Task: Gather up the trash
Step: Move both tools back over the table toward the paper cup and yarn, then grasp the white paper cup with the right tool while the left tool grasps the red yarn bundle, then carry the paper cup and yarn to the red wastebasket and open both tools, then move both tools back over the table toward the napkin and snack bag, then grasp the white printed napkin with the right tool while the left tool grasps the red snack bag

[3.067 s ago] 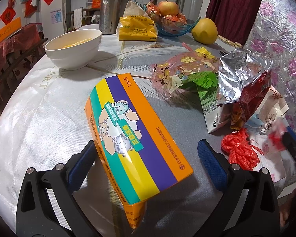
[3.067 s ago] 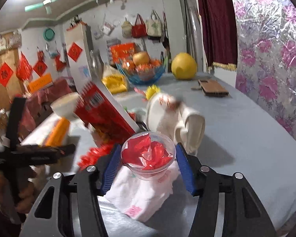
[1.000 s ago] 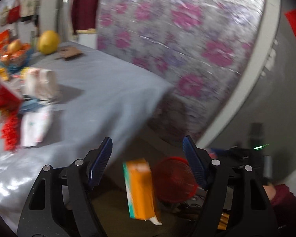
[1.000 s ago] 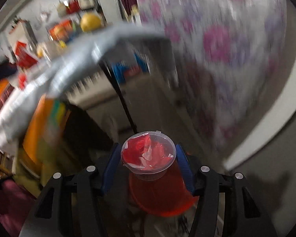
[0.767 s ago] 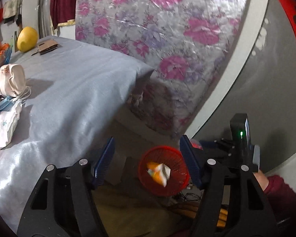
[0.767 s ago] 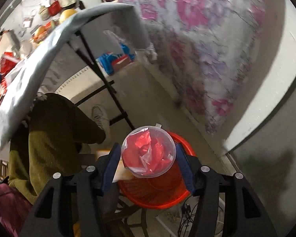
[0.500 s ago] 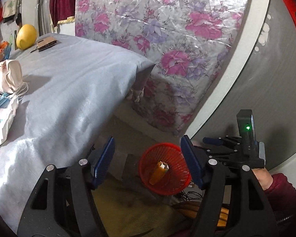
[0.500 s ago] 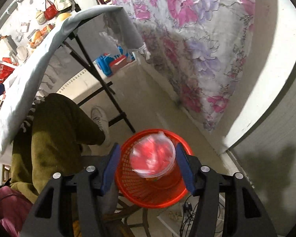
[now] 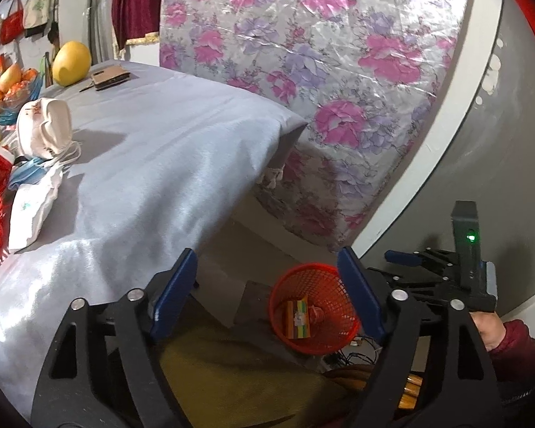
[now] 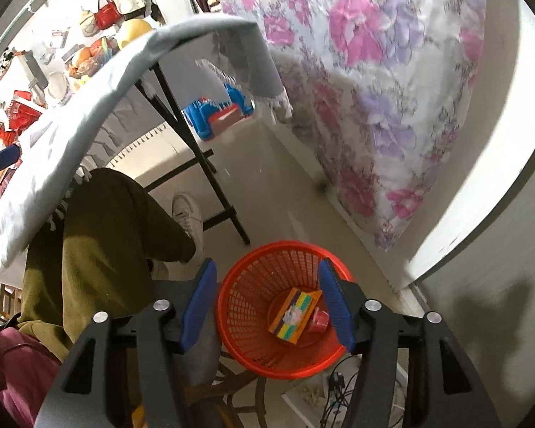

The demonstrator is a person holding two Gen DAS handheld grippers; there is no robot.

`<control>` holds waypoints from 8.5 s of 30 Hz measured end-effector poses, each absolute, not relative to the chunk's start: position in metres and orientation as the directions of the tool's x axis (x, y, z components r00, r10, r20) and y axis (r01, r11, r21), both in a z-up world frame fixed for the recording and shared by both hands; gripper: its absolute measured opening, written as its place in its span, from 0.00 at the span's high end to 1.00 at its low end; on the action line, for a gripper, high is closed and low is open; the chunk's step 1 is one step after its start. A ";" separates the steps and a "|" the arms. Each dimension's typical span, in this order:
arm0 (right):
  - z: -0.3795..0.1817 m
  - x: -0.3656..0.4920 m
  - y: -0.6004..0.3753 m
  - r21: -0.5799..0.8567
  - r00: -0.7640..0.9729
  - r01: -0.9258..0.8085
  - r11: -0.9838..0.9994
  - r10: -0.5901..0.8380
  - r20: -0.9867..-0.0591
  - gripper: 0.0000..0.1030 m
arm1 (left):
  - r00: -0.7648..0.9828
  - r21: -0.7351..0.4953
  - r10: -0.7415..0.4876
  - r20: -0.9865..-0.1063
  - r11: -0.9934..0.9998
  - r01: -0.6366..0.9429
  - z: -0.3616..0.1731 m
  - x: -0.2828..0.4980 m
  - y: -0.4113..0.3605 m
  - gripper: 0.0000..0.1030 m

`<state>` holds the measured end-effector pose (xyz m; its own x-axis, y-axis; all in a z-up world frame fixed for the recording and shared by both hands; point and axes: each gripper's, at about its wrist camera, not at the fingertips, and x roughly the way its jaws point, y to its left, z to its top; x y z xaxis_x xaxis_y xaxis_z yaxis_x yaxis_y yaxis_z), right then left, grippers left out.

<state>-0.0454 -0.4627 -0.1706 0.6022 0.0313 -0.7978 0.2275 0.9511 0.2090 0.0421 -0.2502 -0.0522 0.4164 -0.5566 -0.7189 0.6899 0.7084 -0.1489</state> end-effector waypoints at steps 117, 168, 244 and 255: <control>-0.015 -0.045 -0.418 0.286 0.886 0.032 0.958 0.105 -0.451 0.61 | 0.481 -0.208 -0.623 -0.617 0.719 0.664 -0.013 0.041 -0.216 0.64; -0.113 -0.102 -0.525 0.311 0.797 0.322 0.894 -0.079 -0.599 0.37 | 0.250 -0.127 -0.550 -0.797 0.557 0.821 -0.091 -0.002 -0.360 0.14; -0.054 0.151 -0.183 0.277 0.638 -0.286 0.917 0.398 -0.659 0.06 | 0.702 -0.208 -0.116 -0.703 0.977 -0.047 -0.048 0.195 0.058 0.07; -0.065 0.185 -0.156 0.194 0.677 -0.254 0.947 0.318 -0.664 0.06 | 0.654 -0.186 -0.118 -0.747 0.982 -0.035 -0.061 0.205 0.061 0.07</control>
<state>0.1853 -0.1560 -0.0649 0.6769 0.3176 -0.6640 -0.2540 0.9475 0.1942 0.2047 0.0612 -0.0606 0.6540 -0.1179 -0.7472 -0.0350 0.9820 -0.1856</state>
